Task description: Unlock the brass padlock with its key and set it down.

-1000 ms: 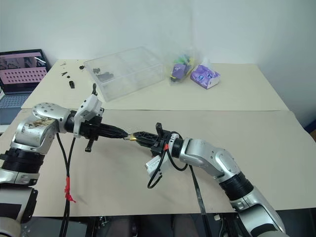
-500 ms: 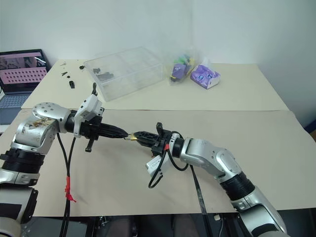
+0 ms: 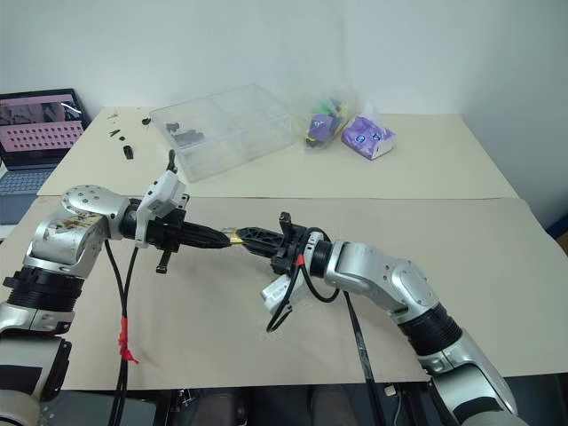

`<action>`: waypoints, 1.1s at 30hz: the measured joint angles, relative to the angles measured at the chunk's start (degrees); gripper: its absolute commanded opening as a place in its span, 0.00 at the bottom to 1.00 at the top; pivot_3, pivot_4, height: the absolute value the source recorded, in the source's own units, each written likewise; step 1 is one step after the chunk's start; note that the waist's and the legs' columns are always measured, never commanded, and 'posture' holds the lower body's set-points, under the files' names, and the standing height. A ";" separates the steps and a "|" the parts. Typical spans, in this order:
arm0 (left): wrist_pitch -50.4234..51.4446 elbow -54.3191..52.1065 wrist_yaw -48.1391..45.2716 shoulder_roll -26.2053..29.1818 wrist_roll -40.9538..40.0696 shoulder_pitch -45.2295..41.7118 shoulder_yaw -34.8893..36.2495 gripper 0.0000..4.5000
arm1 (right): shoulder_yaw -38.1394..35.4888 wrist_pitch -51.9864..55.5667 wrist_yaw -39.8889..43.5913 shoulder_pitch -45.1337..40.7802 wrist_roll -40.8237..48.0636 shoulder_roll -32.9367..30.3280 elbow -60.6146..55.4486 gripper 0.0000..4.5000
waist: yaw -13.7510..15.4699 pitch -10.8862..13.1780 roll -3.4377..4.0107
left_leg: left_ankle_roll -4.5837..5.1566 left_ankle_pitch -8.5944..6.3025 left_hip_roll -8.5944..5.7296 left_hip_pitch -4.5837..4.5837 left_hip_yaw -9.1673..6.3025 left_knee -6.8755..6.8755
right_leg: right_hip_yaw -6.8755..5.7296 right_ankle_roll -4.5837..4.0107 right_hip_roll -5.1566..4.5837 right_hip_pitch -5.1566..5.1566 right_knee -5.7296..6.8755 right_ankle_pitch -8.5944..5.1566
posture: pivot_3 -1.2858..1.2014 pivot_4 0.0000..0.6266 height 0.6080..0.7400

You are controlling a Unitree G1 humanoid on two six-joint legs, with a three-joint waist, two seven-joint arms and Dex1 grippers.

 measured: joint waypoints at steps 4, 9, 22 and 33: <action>-0.71 0.20 0.40 -0.16 0.79 -0.03 0.00 0.01 | 0.32 -0.53 0.00 0.06 0.00 0.04 0.00 0.03 | 0.00 0.00 0.00 | 0.00 0.00 0.00 0.01 0.00 0.00 | 0.00 -0.01 0.00 0.00 0.00 0.00 | 0.52 0.24 1.00; -0.94 0.23 0.70 -0.42 0.81 -0.03 0.00 0.01 | 0.32 -0.55 -0.01 0.04 0.00 0.04 0.01 0.03 | 0.01 0.00 0.00 | 0.00 0.00 0.00 0.00 0.00 0.00 | 0.00 -0.01 0.00 0.00 0.00 0.00 | 0.52 0.24 1.00; -1.15 0.24 1.67 -0.38 0.85 -0.01 0.01 0.01 | 0.24 -0.32 1.28 0.30 2.04 -0.26 0.93 0.03 | 0.01 0.00 0.00 | 0.00 0.00 0.00 0.00 0.00 0.00 | 0.00 0.00 0.00 0.00 0.00 0.01 | 0.52 0.24 1.00; -6.84 0.45 1.91 5.11 3.28 6.32 1.20 0.01 | -2.79 2.67 0.35 3.09 3.06 -1.68 4.62 0.03 | -0.07 0.00 0.00 | 0.00 0.00 0.02 0.02 0.02 0.00 | 0.00 -0.35 -0.02 0.00 0.01 -0.16 | 0.52 0.24 1.00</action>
